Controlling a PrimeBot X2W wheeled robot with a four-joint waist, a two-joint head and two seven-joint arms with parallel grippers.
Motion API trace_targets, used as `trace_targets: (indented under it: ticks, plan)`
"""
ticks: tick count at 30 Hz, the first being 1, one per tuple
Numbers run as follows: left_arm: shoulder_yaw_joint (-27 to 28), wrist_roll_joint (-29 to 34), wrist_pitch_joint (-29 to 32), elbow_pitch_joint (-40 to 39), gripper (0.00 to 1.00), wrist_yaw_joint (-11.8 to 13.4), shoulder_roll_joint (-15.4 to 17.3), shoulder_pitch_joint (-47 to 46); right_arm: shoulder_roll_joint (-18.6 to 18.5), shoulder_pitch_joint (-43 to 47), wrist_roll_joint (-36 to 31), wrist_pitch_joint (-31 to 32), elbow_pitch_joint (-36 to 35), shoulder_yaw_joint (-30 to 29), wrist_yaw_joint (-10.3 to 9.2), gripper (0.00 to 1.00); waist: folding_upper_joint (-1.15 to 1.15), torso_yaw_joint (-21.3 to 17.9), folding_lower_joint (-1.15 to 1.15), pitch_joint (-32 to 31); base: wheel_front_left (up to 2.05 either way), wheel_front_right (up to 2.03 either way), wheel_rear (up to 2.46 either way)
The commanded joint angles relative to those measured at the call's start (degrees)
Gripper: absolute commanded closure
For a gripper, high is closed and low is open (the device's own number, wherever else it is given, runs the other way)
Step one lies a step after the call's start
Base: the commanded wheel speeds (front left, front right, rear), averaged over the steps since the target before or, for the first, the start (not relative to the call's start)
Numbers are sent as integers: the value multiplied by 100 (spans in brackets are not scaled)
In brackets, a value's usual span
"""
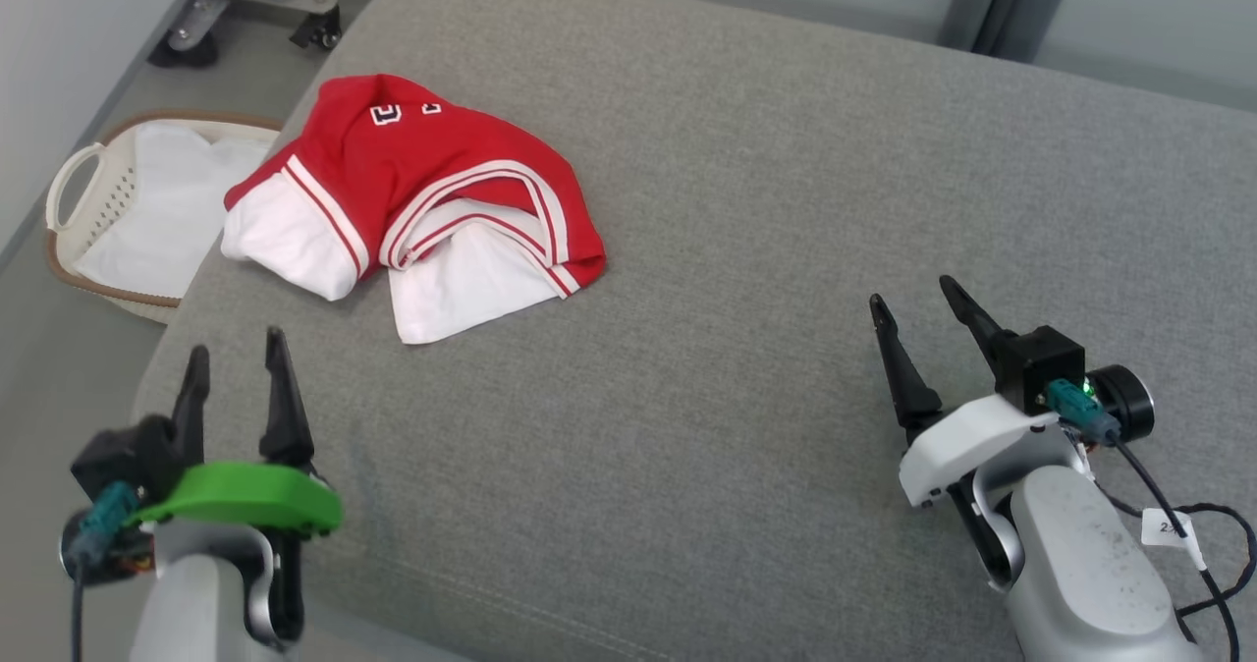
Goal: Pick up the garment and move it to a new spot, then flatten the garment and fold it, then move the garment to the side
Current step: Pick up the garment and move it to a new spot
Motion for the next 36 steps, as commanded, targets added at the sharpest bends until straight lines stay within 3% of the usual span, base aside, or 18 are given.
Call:
trace_targets:
  ticks: [1,12,20,28,36]
  plan:
    - [1,-17,-2,93,0,-34,157,-316,-33,-113,-72,-21,-37,-35,-9,0,0,-209,0,438,0,0,0]
    - [-1548,-1198,7,989,0,-45,1463,-2122,-38,-605,-332,-21,-231,-78,-9,0,0,-589,0,1192,0,0,0]
    - [-2964,-2374,690,1746,0,-40,2215,-3271,-35,-841,-376,-17,-369,-17,-9,0,0,-951,0,1611,0,0,0]
    - [-3751,-3602,1669,2026,0,-40,2806,-3700,-39,-1039,-365,-16,-526,97,-9,0,0,-1282,0,1919,0,0,0]
    - [-4158,-4372,2508,2469,0,-29,3012,-3771,-47,-1079,-367,-9,-576,119,-9,0,0,-1454,0,2055,0,0,0]
